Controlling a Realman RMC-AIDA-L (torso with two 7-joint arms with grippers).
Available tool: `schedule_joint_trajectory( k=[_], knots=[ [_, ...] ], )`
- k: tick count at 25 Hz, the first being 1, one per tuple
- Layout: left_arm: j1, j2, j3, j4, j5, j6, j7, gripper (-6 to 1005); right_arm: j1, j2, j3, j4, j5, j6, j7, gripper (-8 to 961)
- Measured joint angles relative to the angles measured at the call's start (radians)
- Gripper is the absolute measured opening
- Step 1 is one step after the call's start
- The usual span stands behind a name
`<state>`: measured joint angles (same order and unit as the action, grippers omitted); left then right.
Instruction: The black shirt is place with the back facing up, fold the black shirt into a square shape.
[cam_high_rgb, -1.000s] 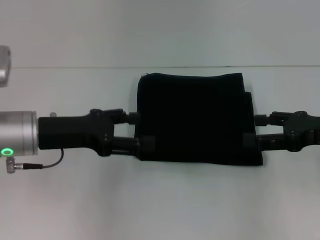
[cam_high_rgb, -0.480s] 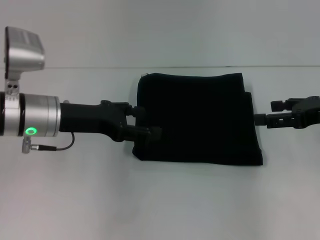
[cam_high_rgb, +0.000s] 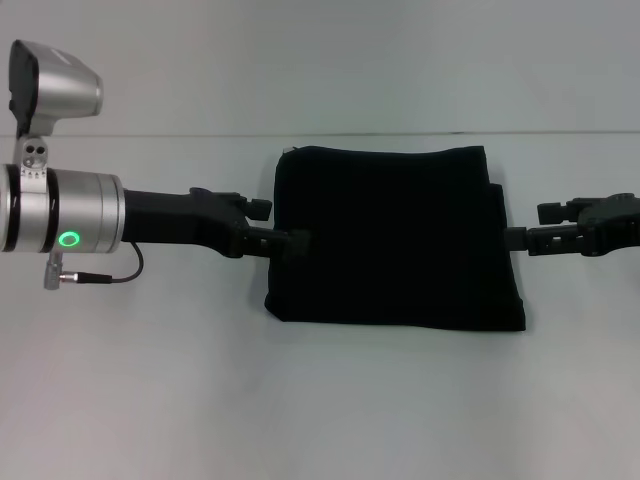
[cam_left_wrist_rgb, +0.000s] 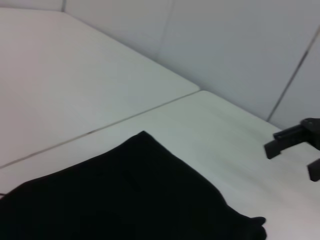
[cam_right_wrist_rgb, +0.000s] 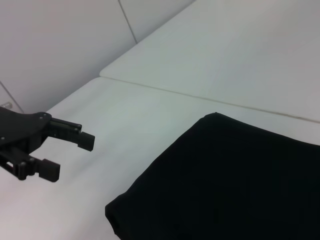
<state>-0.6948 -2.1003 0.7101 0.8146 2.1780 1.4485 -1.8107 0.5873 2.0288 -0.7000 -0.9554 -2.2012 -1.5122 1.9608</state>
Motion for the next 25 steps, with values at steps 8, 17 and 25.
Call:
schedule_joint_trajectory(
  k=[8, 17, 25],
  knots=[
    [0.010, 0.003, 0.001, 0.025, 0.027, -0.035, -0.050, 887, 0.000, -0.007, 0.001, 0.001, -0.001, 0.004, 0.011, 927],
    [0.010, 0.003, 0.000, 0.031, 0.040, -0.057, -0.058, 888, 0.006, -0.009, -0.004, 0.002, -0.002, 0.021, 0.013, 927],
    [0.006, 0.005, 0.000, 0.032, 0.040, -0.063, -0.058, 887, 0.012, -0.009, -0.006, 0.005, -0.002, 0.030, 0.013, 927]
  ],
)
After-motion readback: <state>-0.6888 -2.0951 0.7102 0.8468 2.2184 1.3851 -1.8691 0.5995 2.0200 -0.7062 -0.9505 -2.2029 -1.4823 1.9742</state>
